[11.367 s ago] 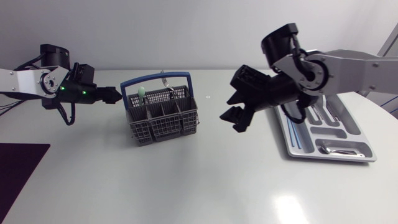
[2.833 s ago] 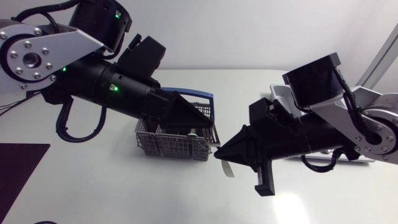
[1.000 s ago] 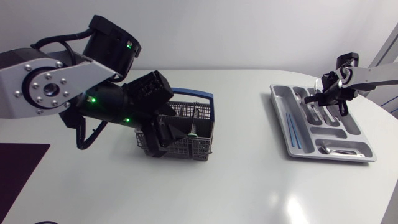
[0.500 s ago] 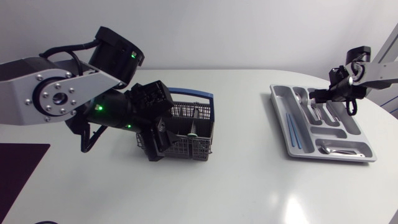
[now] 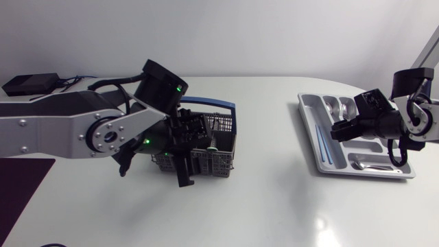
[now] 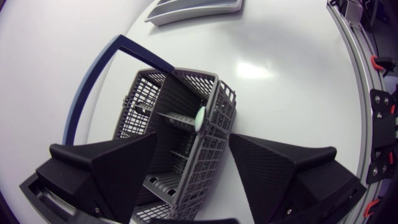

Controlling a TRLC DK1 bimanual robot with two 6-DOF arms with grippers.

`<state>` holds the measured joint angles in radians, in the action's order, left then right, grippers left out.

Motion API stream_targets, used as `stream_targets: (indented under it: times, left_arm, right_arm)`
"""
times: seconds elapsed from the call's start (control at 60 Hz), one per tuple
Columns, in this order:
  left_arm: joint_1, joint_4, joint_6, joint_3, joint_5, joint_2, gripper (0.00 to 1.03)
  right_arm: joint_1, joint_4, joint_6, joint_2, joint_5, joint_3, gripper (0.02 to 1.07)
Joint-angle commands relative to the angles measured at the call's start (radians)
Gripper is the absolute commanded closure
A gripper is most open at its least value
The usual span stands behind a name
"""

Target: Unload the cutlery basket into the drawer organizer.

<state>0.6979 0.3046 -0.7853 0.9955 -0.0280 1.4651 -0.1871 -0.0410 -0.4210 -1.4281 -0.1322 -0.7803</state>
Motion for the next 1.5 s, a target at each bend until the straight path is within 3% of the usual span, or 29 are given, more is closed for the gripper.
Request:
stream_targets:
  times: [0.0,0.233,0.433,0.517,1.067,1.1,1.2,1.483]
  left_arm:
    - [0.014,-0.013,-0.046,0.003,-0.009,0.037,0.31]
    - [0.017,-0.016,-0.084,0.031,-0.015,0.063,0.49]
    - [0.02,-0.03,-0.098,0.051,-0.018,0.078,0.49]
    - [0.025,-0.035,-0.115,0.055,-0.02,0.087,0.58]
    - [0.031,-0.044,-0.192,0.092,-0.044,0.143,0.72]
    - [0.032,-0.044,-0.203,0.098,-0.05,0.147,0.83]
    - [0.034,-0.042,-0.215,0.106,-0.064,0.156,0.94]
    - [0.037,-0.033,-0.235,0.121,-0.075,0.146,0.97]
  right_arm:
    - [0.032,0.018,-0.032,0.078,-0.006,0.079,0.32]
    - [0.101,0.02,-0.041,0.212,-0.006,0.196,0.27]
    - [0.138,0.02,-0.05,0.261,-0.006,0.25,0.27]
    - [0.149,0.02,-0.05,0.282,-0.006,0.26,0.27]
    - [0.179,0.047,-0.056,0.298,0.005,0.299,0.27]
    - [0.179,0.047,-0.058,0.298,0.005,0.299,0.27]
    - [0.179,0.047,-0.059,0.298,0.005,0.302,0.27]
    - [0.189,0.07,-0.061,0.291,0.008,0.316,0.27]
